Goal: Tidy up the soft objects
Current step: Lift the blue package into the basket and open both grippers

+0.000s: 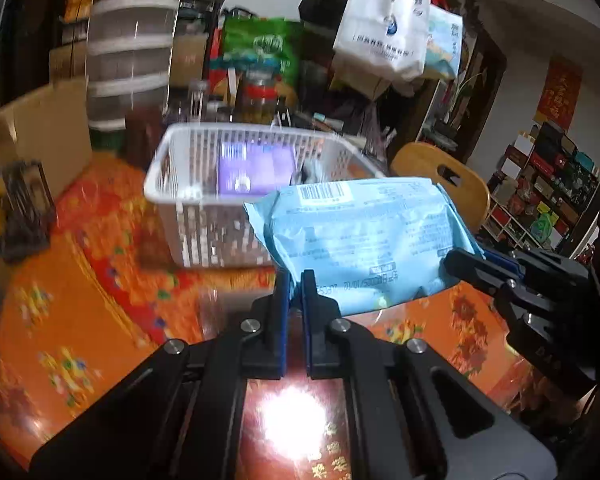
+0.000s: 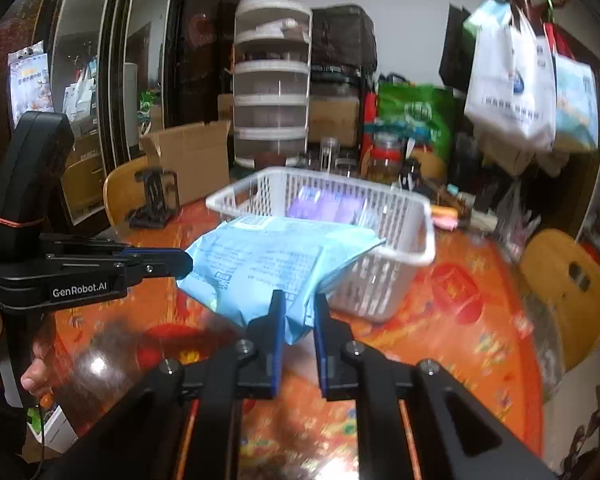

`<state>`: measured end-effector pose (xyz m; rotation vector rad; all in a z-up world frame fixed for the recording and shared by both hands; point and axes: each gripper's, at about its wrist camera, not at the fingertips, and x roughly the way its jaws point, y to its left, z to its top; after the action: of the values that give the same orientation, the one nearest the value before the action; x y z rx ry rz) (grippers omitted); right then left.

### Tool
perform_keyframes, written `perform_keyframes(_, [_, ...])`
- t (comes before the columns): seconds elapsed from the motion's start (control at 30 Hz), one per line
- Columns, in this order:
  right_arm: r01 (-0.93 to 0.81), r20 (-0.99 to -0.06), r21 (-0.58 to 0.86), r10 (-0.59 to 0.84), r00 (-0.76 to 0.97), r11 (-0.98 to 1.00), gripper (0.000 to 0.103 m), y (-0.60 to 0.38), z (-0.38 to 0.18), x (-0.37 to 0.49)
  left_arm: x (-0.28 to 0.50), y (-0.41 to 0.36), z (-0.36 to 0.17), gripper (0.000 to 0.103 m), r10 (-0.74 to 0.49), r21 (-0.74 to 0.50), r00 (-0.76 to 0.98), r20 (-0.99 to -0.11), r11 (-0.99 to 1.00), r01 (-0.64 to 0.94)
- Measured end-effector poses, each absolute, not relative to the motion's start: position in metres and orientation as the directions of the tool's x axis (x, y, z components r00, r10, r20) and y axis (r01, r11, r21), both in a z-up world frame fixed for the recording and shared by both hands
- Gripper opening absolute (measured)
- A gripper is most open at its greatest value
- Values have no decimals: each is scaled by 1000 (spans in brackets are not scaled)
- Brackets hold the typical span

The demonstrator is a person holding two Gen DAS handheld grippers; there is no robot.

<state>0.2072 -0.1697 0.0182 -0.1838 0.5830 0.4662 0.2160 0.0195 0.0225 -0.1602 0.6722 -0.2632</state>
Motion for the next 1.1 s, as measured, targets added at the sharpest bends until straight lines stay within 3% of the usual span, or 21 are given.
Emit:
perform_keyframes(0.27, [-462,-477,-102,365,800,881,11,-162,87,220,249,22,92,5,-257,-169,808,-531,966,196])
perform_keyframes(0.5, [-453,-440,-138,355,824,881,11,-149,122,261,299,30,122,5,-207,-129,831,-516,978,163])
perform_keyframes(0.7, [-463,-449,-115,370,813,879,11,-139,121,311,359,37,100,5,-169,-126,812,-559,985,118])
perform_keyframes(0.97, [-460,-526,-98,346,777,883,13,-128,72,373,413,40,39,5,-170,-138,756,-632,985,106])
perform_keyframes(1.0, [-455,-530,-92,343,775,886,15,-126,66,378,417,40,34,6,-136,-110,759,-636,990,86])
perform_keyframes(1.03, [-453,-537,-91,339,773,887,22,-125,58,384,420,40,28,14,-112,-84,756,-645,994,76])
perform_keyframes(1.07, [-454,-542,-96,336,771,886,39,-123,53,387,420,41,24,20,-114,-86,752,-650,993,76])
perform_keyframes(1.1, [-442,-550,-111,315,773,890,51,-121,46,391,420,43,20,34,-118,-91,750,-651,993,77])
